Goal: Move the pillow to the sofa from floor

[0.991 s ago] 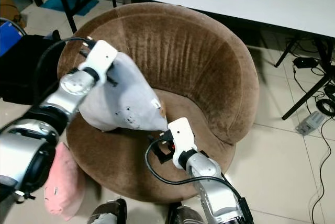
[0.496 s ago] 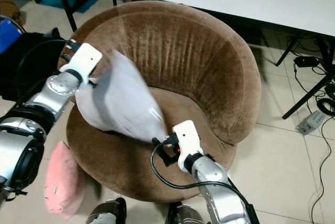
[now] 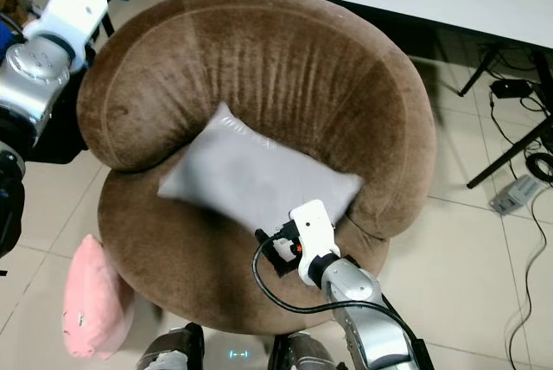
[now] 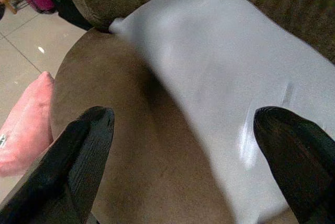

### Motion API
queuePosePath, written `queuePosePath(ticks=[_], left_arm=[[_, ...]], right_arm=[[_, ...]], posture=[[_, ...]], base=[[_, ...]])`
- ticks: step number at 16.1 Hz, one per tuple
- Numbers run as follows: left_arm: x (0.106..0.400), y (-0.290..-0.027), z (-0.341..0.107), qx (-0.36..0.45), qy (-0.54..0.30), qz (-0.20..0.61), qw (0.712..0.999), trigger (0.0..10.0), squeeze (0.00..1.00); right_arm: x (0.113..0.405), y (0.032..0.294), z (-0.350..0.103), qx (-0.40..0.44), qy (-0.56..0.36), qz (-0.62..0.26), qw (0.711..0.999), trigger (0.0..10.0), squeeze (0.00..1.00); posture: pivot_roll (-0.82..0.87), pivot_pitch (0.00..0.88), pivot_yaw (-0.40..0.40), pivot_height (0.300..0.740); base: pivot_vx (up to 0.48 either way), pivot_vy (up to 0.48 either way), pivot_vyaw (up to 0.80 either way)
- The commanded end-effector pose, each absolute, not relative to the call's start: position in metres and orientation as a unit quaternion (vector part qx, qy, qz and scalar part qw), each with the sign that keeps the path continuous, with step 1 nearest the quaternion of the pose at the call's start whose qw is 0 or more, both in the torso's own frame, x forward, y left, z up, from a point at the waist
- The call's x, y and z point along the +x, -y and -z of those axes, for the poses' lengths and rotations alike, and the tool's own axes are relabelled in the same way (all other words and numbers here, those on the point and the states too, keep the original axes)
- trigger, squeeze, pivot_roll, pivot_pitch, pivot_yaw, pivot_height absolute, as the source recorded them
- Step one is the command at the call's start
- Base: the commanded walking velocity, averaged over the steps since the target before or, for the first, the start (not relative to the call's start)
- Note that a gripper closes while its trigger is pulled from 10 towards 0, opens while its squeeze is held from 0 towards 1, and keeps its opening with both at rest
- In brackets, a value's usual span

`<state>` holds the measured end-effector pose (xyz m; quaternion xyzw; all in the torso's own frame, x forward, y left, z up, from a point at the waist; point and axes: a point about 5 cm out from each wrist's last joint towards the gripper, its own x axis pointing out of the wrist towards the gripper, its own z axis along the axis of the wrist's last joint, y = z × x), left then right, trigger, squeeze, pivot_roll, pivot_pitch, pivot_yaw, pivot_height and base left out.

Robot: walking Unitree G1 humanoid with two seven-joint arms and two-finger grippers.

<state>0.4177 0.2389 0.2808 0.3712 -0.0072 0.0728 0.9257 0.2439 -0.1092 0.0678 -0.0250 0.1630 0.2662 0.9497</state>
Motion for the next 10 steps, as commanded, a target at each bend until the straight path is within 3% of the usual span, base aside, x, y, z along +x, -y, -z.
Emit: queuePosePath(ticks=[1,3,6,10], left_arm=[[0.417,-0.240,-0.281,0.348,0.007,-0.075,0.934,10.0,0.00],[0.418,-0.240,-0.280,0.315,0.011,-0.074,0.946,10.0,0.00],[0.418,-0.235,-0.279,0.193,0.039,-0.059,0.979,10.0,0.00],[0.415,-0.221,-0.246,0.103,0.043,0.005,0.994,10.0,0.00]], right_arm=[[0.243,0.111,-0.067,-0.024,-0.169,-0.263,0.950,10.0,0.00],[0.246,0.111,-0.067,-0.027,-0.168,-0.262,0.950,10.0,0.00],[0.264,0.120,-0.070,-0.026,-0.153,-0.211,0.965,10.0,0.00],[0.272,0.122,-0.066,-0.042,-0.158,-0.212,0.963,10.0,0.00]], posture=[[-0.01,0.175,-0.056,0.740],[0.00,0.172,-0.058,0.740],[0.04,0.158,-0.069,0.740],[0.07,0.156,-0.078,0.740]], base=[[0.000,0.000,0.00],[0.000,0.000,0.00],[0.000,0.000,0.00],[0.000,0.000,0.00]])
